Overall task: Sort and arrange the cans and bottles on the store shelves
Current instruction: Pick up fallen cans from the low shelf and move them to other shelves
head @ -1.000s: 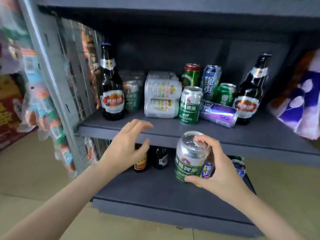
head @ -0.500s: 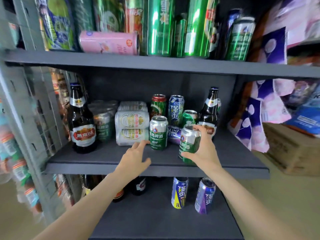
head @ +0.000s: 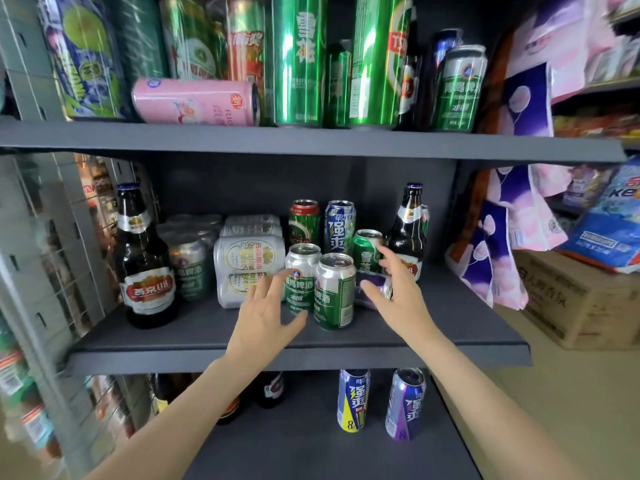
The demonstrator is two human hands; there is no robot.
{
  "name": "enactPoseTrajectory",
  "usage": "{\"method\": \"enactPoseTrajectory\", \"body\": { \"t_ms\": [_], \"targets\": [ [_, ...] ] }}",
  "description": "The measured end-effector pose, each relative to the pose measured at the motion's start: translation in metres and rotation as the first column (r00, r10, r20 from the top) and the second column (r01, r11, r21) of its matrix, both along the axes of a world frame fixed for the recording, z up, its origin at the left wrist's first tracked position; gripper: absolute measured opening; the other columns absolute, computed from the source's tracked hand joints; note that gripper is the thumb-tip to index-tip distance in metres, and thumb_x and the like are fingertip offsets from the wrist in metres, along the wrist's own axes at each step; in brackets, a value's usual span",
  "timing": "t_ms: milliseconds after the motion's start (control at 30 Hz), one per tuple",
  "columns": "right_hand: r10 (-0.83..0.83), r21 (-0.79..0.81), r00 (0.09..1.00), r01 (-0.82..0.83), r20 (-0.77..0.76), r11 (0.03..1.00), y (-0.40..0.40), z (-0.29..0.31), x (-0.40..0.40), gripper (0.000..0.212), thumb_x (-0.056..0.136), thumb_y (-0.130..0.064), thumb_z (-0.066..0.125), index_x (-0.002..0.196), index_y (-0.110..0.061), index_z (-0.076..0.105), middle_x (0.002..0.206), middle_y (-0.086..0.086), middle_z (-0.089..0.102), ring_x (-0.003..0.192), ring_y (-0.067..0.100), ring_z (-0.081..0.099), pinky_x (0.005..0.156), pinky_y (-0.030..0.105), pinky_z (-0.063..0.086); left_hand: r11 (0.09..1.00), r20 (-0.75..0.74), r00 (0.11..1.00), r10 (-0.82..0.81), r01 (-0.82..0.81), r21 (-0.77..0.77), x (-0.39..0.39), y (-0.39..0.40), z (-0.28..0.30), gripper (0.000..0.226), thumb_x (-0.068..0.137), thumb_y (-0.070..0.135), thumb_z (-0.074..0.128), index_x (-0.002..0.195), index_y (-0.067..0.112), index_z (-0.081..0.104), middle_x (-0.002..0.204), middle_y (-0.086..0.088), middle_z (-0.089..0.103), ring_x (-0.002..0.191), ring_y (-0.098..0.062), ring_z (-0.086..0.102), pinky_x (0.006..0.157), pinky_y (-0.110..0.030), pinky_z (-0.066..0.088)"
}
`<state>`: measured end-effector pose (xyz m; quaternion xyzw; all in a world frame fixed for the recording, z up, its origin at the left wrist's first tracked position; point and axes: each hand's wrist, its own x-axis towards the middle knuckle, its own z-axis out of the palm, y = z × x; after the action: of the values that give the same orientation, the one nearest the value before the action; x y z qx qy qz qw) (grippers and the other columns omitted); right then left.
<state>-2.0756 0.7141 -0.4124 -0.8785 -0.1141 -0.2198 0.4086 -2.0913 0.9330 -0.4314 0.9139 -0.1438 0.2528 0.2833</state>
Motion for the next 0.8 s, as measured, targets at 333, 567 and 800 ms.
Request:
{"method": "enactPoseTrajectory", "body": {
  "t_ms": [333,567,800],
  "targets": [
    [-0.136,-0.476,0.99,0.104,-0.034,0.873,-0.014,-0.019,0.026,0.07,0.08,-0.016,0.069,0.139,-0.013,0.031,0.136,0.012,0.027,0.124,0.032,0.034,0.1,0.035,0.036,0.882,0.105,0.994,0.027,-0.073,0.466,0.014,-0.054,0.024,0.066,0.092,0.049,0.045,0.146,0.038,0.009,0.152,0.006,0.015,0.142,-0.021,0.01,0.116,-0.044,0.011],
    [-0.148,-0.382,0.957,0.043,-0.25,0.923,-0.05,-0.006,-0.016,0.065,0.072,-0.019,0.073,0.122,-0.018,0.032,0.117,0.004,0.027,0.096,0.024,0.049,0.076,0.031,0.042,0.873,0.196,0.98,-0.013,-0.084,0.481,0.024,-0.049,0.021,0.068,0.08,0.029,0.069,0.14,0.028,0.038,0.132,-0.006,0.047,0.125,-0.031,0.043,0.106,-0.053,0.032],
    [-0.383,-0.763,0.903,0.105,-0.196,0.638,-0.047,0.01,-0.003,0.08,0.074,-0.044,0.073,0.134,-0.012,0.031,0.124,0.012,0.051,0.114,0.032,0.049,0.088,0.038,0.043,0.867,0.163,0.985,0.053,-0.126,0.482,0.018,-0.058,0.024,0.066,0.091,0.036,0.054,0.145,0.035,0.016,0.145,0.0,0.028,0.135,-0.024,0.027,0.115,-0.047,0.016]
  ]
}}
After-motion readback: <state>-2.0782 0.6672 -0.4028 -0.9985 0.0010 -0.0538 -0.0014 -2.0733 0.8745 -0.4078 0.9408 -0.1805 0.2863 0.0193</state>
